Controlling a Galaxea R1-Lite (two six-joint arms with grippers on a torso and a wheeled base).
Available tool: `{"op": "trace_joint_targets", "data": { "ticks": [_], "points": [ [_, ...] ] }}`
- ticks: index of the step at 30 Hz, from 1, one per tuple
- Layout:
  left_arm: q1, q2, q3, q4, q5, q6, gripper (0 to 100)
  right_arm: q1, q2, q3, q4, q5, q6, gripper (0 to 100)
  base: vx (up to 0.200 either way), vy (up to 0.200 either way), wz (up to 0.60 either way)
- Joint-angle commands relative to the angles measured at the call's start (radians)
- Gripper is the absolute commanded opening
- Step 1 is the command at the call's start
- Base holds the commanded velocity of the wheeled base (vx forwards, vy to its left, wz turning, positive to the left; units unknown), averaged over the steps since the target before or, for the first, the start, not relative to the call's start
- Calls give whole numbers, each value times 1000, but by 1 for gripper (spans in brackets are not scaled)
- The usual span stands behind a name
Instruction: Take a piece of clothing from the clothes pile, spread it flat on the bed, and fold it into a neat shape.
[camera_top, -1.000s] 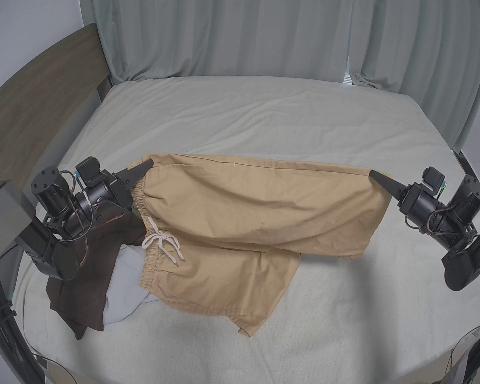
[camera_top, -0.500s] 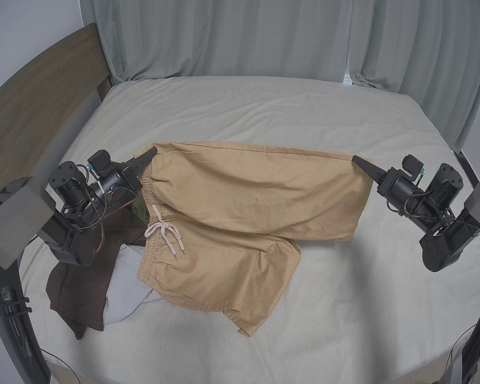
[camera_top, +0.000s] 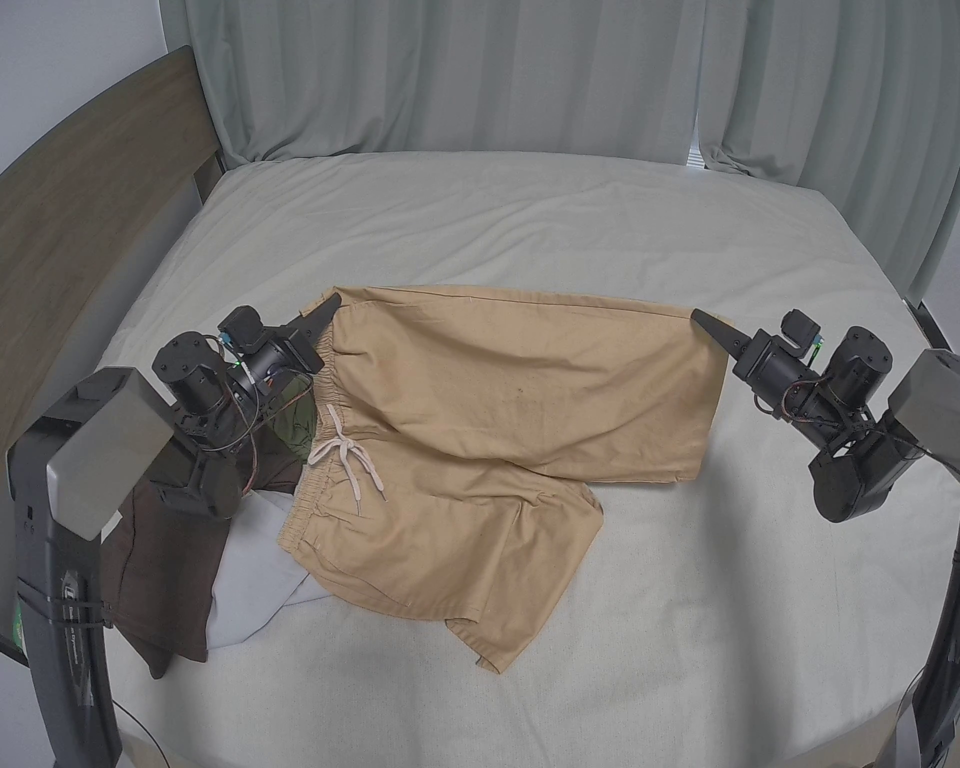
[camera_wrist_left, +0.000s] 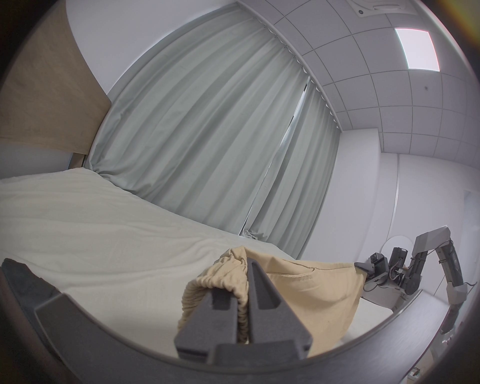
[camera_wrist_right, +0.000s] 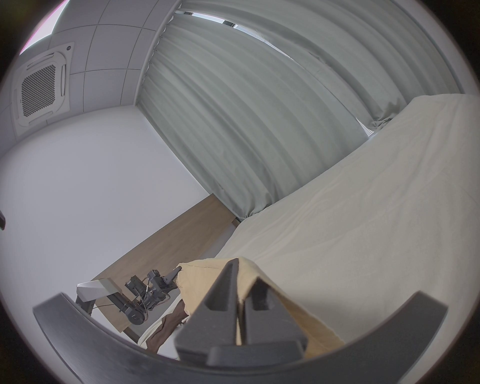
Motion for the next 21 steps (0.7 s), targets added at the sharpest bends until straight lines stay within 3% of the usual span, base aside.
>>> {"op": "trace_joint_targets", "data": {
  "ticks": [1,21],
  "points": [
    [-4,98,-90,2,6,-22,0,-8,100,-77,0,0,2,0,0,0,0],
    [18,175,-218,9,3,-117,0,-18,242,-296,27,2,40,0,0,0,0]
  ]
}}
